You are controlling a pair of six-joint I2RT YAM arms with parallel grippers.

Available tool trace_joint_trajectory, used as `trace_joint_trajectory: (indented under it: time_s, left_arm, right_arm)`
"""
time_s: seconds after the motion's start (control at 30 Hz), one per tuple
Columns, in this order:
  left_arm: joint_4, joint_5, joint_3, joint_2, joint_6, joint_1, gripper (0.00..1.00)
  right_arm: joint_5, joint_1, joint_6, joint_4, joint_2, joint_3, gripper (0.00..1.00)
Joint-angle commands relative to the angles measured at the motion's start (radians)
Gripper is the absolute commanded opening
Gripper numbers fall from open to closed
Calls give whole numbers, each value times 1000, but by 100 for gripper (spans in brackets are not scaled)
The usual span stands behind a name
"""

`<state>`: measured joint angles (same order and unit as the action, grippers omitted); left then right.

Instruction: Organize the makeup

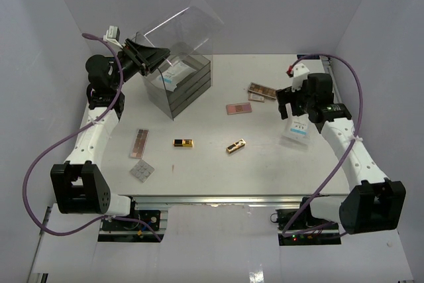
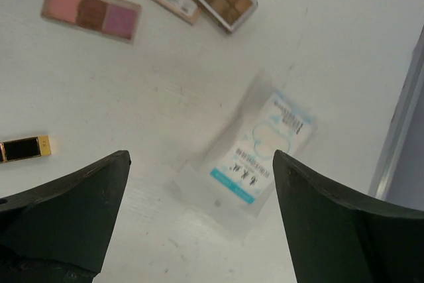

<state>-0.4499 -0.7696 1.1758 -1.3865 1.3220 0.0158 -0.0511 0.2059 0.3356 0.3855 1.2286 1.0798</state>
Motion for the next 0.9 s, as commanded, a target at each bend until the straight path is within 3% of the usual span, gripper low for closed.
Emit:
trace_joint_trajectory:
  time_s: [0.0, 0.03, 0.17, 0.4, 0.5, 0.87]
  left_arm:
    - [-66, -16, -10, 27, 20, 3, 39]
    - [-69, -16, -16, 29, 22, 3, 39]
    - [-66, -19, -14, 33, 23, 3, 39]
    - [-81, -22, 2, 18, 38, 3, 39]
    - [-84, -25, 2, 17, 42, 2, 39]
    - [-84, -34, 7, 22, 45, 3, 39]
  right_arm:
    - [46, -161, -331, 166, 49, -48, 95]
    - [44, -238, -356, 159, 69, -51, 95]
    - [1, -355, -404, 101, 178, -51, 99]
    - [-16, -381, -447, -7, 293, -57, 99]
    - [-56, -395, -484, -52, 355, -55, 94]
    - [-239, -453, -504, -130, 467, -64, 52]
